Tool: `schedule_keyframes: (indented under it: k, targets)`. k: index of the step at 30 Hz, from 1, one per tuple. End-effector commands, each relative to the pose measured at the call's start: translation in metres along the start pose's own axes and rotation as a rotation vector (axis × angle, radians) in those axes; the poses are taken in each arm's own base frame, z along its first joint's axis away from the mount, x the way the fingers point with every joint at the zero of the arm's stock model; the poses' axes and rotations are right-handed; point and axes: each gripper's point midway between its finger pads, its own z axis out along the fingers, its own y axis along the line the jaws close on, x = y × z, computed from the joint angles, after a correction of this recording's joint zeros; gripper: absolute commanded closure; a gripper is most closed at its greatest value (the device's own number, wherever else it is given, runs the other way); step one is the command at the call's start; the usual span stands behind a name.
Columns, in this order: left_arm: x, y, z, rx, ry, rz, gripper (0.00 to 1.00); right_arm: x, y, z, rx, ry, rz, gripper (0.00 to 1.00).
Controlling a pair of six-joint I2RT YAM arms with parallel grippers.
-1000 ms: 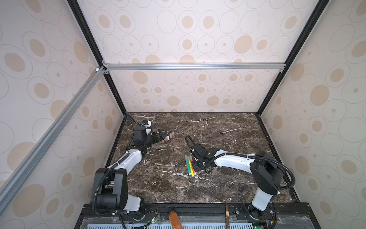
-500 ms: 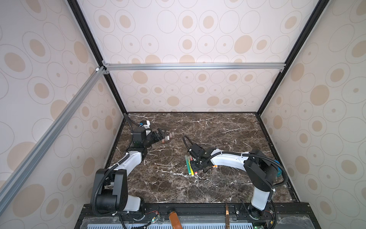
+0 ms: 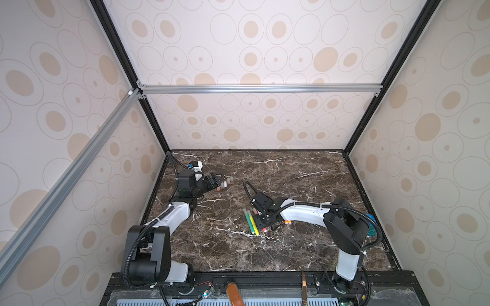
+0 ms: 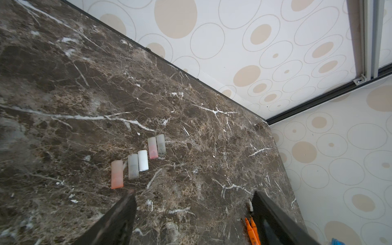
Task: Remove pen caps from pens
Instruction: Pick up the pen from the center of the table, then open the pen cap on the pen.
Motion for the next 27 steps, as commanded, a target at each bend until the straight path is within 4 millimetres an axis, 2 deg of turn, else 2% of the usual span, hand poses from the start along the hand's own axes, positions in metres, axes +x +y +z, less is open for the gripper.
schedule_keyframes:
  k: [1, 6, 10, 14, 18, 22, 27]
  targets:
    - [-0.005, -0.018, -0.005, 0.052, -0.001, 0.045, 0.19, 0.019, -0.018, 0.002, 0.031, 0.055, 0.006, 0.91]
    - [0.023, -0.046, 0.006, 0.138, 0.089, 0.079, 0.23, 0.007, -0.035, -0.015, 0.012, 0.001, 0.011, 0.92]
    - [0.060, -0.072, 0.017, 0.221, 0.185, 0.078, 0.29, -0.011, -0.046, -0.040, -0.032, -0.095, 0.019, 0.94]
    - [0.090, -0.097, 0.024, 0.325, 0.267, 0.050, 0.34, -0.033, -0.045, -0.071, -0.110, -0.228, 0.002, 0.96]
    - [0.101, -0.123, 0.026, 0.379, 0.289, 0.057, 0.35, -0.048, -0.045, -0.095, -0.150, -0.335, -0.019, 0.97]
    - [0.108, -0.148, 0.031, 0.429, 0.308, 0.066, 0.35, -0.056, -0.043, -0.105, -0.186, -0.386, -0.019, 0.99]
    - [0.119, -0.163, 0.041, 0.463, 0.339, 0.053, 0.36, -0.062, -0.039, -0.114, -0.219, -0.440, -0.012, 1.00]
